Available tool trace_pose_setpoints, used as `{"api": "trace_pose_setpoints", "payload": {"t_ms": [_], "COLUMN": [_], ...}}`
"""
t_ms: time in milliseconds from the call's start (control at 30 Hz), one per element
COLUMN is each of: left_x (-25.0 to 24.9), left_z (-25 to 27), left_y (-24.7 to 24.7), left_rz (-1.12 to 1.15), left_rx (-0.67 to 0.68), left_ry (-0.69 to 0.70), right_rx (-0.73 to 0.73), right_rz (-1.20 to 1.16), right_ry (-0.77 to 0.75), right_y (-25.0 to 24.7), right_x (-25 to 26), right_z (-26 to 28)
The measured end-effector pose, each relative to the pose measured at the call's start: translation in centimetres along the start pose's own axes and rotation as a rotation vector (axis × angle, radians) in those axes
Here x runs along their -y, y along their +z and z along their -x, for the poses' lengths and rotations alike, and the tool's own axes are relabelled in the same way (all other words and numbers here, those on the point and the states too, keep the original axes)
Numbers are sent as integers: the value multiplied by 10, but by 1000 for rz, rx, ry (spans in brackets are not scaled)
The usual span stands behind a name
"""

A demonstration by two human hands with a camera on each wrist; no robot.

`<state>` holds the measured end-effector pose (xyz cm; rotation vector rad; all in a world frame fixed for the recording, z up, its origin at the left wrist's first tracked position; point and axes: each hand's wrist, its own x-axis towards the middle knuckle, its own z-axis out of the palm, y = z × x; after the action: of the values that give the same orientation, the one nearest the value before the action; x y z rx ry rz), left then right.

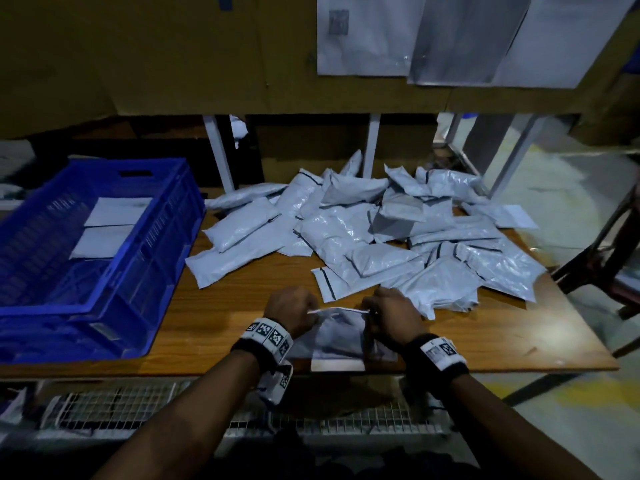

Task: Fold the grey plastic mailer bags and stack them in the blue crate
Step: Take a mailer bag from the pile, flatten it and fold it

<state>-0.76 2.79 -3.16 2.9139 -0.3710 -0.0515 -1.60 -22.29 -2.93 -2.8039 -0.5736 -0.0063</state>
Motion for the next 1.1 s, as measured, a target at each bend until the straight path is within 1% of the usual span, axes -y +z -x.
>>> {"api": "trace_pose_setpoints", "payload": {"t_ms": [67,100,133,167,200,267,367,400,467,533,600,667,733,833,967,1100], "left_x": [3,3,1,-2,-4,-5,0,2,1,-4,-12,-22,-28,-29,-30,-28], "left_z": [6,11,16,23,31,53,90,99,107,103,90,74,63,58,57,54], "left_y": [-12,-13,-13,-9,1,29,68,75,79,79,82,86,93,102,108,113], "left_rz": [2,2,0,2,9,21,73,99,141,133,86,25,-40,-75,-79,-106], "left_rx": [-289,-412,-495,-535,-546,-518,-375,-331,-271,-273,-239,-128,-16,83,83,61], "left_ry": [99,140,176,205,228,279,331,331,320,292,236,196,193,129,79,81], "right_rx": [-224,-309,-355,-369,-356,-276,-91,-66,-92,-169,-200,-154,-50,31,57,66], "right_rz": [1,3,5,0,-8,-30,-53,-44,-38,-54,-26,37,82,90,117,140], "right_ry": [-43,-72,-90,-100,-105,-123,-122,-111,-107,-105,-86,-69,-48,-12,-35,-35], "right_y": [-4,-3,-2,1,6,27,60,66,68,67,69,83,101,116,119,118], "right_x": [-2,-4,-4,-3,-3,-6,-12,-12,-7,-2,4,10,17,17,12,12], "right_z": [4,7,11,16,23,41,80,92,104,98,81,64,55,50,48,48]}}
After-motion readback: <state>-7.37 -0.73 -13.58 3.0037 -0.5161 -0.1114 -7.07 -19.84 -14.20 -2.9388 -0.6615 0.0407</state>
